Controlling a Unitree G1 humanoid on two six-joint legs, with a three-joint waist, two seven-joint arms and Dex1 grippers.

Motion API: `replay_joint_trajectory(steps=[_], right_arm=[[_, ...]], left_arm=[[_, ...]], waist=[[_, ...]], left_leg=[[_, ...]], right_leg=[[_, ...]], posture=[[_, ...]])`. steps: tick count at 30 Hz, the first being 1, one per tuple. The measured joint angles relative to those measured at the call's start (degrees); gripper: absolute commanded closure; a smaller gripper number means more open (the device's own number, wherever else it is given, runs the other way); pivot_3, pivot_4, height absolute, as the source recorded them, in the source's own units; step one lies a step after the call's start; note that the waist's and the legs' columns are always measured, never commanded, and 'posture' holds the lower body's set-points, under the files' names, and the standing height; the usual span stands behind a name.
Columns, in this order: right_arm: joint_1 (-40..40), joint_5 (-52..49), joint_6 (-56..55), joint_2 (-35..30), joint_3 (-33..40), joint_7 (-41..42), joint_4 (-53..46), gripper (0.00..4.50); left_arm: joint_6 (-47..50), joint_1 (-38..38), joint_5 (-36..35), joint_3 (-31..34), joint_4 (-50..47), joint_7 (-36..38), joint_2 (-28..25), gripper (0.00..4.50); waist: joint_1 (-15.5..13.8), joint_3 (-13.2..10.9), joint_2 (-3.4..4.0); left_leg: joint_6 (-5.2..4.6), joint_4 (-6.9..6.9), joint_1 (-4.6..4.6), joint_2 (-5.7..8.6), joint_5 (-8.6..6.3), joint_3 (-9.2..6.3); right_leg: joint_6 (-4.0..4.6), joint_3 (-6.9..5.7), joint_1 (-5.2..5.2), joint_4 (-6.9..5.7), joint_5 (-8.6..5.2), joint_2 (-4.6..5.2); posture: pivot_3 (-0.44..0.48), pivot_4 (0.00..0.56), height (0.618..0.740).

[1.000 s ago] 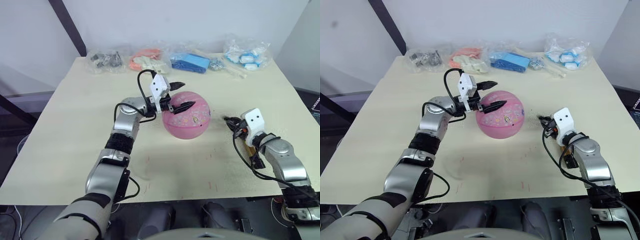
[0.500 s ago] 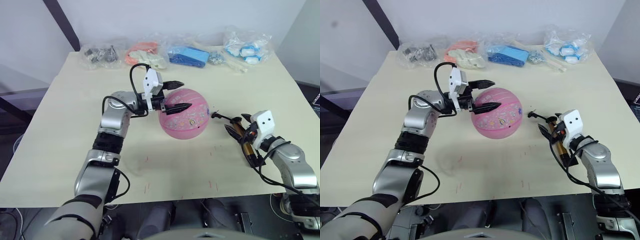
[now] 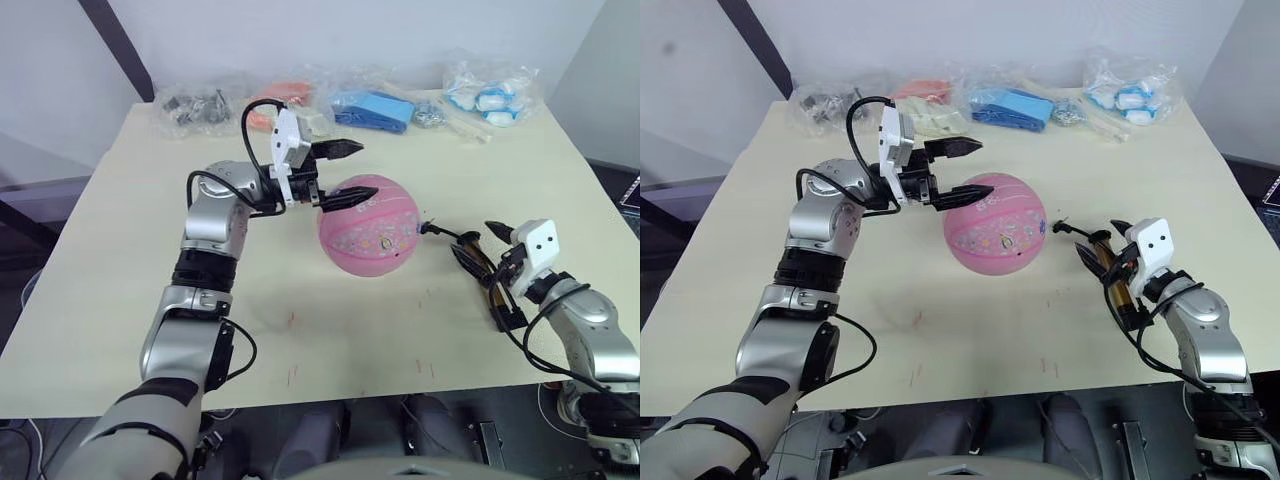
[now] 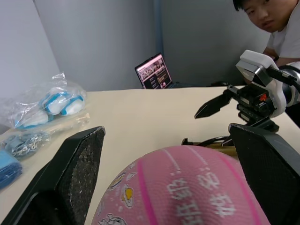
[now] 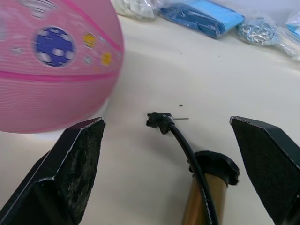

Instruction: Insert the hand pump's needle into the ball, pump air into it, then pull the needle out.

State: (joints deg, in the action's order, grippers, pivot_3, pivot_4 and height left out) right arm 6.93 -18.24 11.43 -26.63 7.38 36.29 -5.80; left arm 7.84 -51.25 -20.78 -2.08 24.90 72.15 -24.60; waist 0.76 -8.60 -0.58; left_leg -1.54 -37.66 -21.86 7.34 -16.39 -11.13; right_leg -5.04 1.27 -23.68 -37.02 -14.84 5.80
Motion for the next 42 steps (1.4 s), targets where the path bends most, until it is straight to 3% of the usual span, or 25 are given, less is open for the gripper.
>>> replay_joint_trajectory(steps=[3, 8, 19, 32, 42], right_arm=[[-1.41, -1.05, -1.21, -0.01, 0.47, 1.58, -0.02, 0.04], [-4.53, -3.98, -3.48, -0.54, 2.12, 6.00, -0.38, 0.04], [-11.39, -9.47, -9.86, -4.72, 7.31, 17.17, 0.29, 0.04], [-21.21, -12.75, -16.17, -9.94, 17.82, 28.18, 9.34, 0.04], [-19.97, -13.74, -21.58, -12.44, 21.88, 35.76, 21.91, 0.04]], left_arm=[[1.41, 0.97, -2.08, 1.45, -2.74, 1.54, -1.99, 0.00], [6.75, 9.11, -8.24, 5.18, -12.78, 4.66, -7.94, 0.00], [8.77, 35.95, -10.63, 14.31, -28.10, 0.76, -16.22, 0.00], [5.71, 58.13, -9.69, 22.71, -29.28, -5.55, -16.02, 0.00], [-3.35, 62.01, -6.29, 25.28, -21.81, -6.76, -15.83, 0.00]], waist=[[0.04, -0.01, 0.01], [0.38, -0.04, 0.07], [-0.46, -0.28, 0.30], [-1.33, -0.35, 0.39], [-1.52, -0.37, 0.45]], left_leg=[[0.00, -0.10, -0.01, 0.00, 0.00, 0.01], [0.00, -0.22, 0.05, 0.01, -0.01, -0.04], [0.04, -0.59, 0.16, 0.01, 0.00, 0.02], [0.05, -0.55, 0.19, -0.05, 0.00, 0.16], [-0.16, -0.59, 0.31, -0.12, -0.13, 0.35]], right_leg=[[0.00, 0.01, 0.00, -0.06, 0.00, 0.00], [0.02, 0.21, -0.03, -0.26, 0.01, 0.00], [0.42, 0.29, 0.03, -0.69, 0.27, 0.00], [0.49, 0.38, 0.02, -0.63, 0.31, 0.01], [0.51, 0.51, 0.08, -0.70, 0.32, -0.02]], posture=[[0.000, 0.150, 0.740], [0.000, 0.150, 0.740], [0.000, 0.150, 0.740], [0.000, 0.150, 0.740], [0.000, 0.150, 0.740]])
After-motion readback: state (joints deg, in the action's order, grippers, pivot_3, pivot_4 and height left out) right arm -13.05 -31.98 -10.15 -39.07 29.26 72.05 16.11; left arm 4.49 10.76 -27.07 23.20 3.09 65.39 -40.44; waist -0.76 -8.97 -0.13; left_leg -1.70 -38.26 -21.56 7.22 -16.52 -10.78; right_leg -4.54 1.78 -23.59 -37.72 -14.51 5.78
